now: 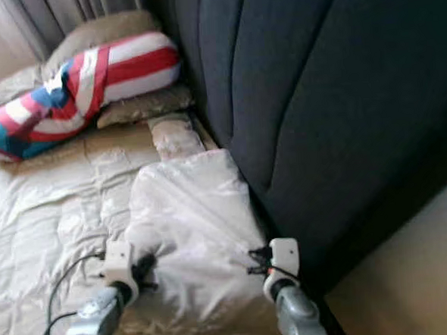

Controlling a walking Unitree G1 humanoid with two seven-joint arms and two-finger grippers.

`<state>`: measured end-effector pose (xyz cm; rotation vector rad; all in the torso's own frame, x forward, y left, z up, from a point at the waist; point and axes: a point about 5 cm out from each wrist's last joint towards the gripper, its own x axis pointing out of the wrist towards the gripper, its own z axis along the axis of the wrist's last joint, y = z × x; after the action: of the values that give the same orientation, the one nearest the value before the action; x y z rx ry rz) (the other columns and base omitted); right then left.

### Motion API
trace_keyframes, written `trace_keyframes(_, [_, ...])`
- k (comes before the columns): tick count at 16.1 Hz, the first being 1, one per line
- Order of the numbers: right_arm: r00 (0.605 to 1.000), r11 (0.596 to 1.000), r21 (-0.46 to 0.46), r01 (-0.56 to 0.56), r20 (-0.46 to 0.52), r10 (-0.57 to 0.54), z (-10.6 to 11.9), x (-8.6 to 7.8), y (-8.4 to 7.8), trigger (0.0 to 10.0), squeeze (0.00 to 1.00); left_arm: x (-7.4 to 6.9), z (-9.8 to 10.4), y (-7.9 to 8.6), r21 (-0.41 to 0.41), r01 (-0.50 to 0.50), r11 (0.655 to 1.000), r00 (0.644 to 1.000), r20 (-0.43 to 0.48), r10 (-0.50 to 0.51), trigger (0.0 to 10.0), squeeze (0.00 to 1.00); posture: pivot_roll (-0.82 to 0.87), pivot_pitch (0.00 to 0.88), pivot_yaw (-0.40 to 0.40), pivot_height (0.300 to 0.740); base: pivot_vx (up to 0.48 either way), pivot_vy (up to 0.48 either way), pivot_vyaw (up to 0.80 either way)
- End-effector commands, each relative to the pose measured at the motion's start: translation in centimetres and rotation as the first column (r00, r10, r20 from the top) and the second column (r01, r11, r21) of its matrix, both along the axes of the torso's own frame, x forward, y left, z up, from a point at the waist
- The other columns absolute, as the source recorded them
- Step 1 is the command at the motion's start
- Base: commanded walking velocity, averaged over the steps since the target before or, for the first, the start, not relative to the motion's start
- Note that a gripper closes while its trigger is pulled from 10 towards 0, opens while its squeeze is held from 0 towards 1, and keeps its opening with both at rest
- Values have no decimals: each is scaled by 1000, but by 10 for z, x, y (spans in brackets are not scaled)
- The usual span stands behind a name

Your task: Clean up the room

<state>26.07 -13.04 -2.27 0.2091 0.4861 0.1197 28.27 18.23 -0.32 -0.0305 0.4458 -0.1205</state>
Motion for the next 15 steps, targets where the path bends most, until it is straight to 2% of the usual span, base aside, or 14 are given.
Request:
trace_keyframes(1, [998,997,-29,66,12,-66,0,-1,-20,10000,0,14,16,-1,3,-8,1000,997,79,8,10000,0,-80,79,-12,740,0,0,0])
trace_keyframes(8, [998,997,-54,57,-1,-57,0,0,-22,10000,0,15,17,-4,-26,-4,1000,997,82,6,10000,0,-80,69,-10,740,0,0,0])
trace_keyframes(15, [998,996,-68,61,-6,-61,-1,1,-22,10000,0,15,17,-5,-34,-2,999,996,84,5,10000,0,-79,61,-4,740,280,0,0])
